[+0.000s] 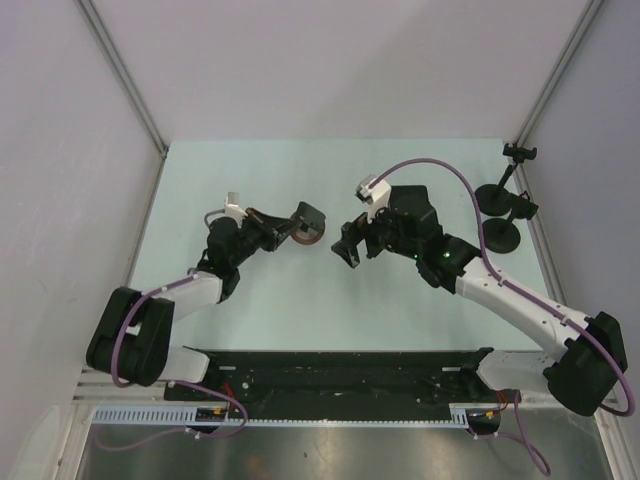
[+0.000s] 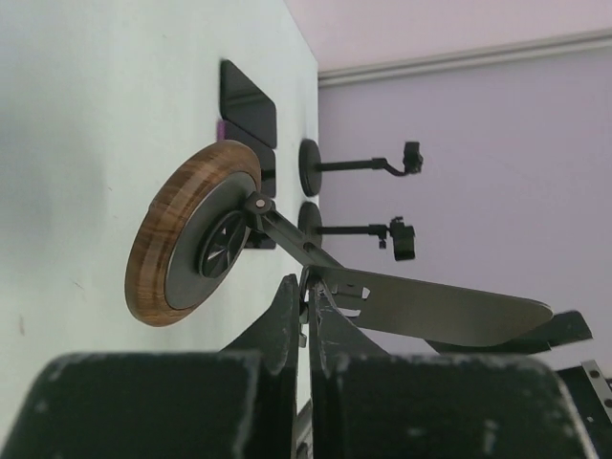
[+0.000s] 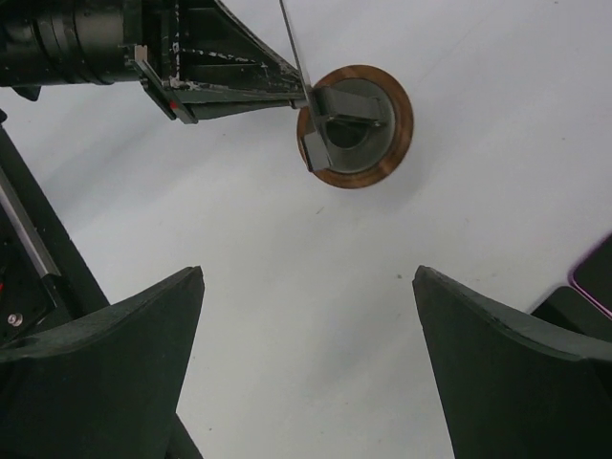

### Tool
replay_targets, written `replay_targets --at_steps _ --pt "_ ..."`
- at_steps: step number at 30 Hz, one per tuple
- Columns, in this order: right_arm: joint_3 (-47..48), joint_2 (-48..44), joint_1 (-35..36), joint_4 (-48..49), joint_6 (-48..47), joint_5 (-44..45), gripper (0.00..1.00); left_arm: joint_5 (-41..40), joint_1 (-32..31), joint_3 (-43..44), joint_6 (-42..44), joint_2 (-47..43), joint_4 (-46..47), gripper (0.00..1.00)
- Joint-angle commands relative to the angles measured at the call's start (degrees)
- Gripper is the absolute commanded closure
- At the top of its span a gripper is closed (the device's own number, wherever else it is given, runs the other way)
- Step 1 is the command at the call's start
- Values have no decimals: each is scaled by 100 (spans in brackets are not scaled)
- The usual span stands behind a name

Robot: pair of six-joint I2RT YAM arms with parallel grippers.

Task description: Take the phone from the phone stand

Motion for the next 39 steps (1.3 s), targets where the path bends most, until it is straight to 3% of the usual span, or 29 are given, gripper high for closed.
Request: replay_targets --at_steps 1,6,12,15,16,18,19,21,22,29,34,39 --pt "431 130 373 44 -257 346 4 119 -214 -155 -31 -719 40 100" --pt "598 200 891 0 -396 803 7 102 -521 -225 39 -1116 -320 100" --pt "800 314 1253 -88 -476 1506 21 49 -829 -295 92 -1547 -557 99" --pt "905 341 1376 -237 -450 1638 37 58 -873 -313 101 -1705 -636 100" --pt "923 350 1402 -290 -450 1708 50 58 -873 -304 127 -1740 -680 99" --pt "950 306 1499 -413 -415 1779 65 75 -882 -304 197 -1863 -724 100" --pt "950 288 1525 -466 -389 1849 81 93 -882 -304 215 -1899 -768 100" --pt "976 184 1587 -598 -319 1893 94 128 -891 -304 232 -1951 -786 98" --pt "976 131 1596 -711 -275 1928 100 146 -891 -304 250 -1960 -795 93" --pt "976 -441 1526 -1836 393 2631 100 155 -882 -182 1117 -2285 -1049 39" --pt "967 -784 991 -3206 1156 2974 100 -187 -856 143 2234 -2821 -1874 16" --pt "573 -1266 -412 -4042 1527 2870 100 -1021 -812 652 3834 -3383 -3068 0"
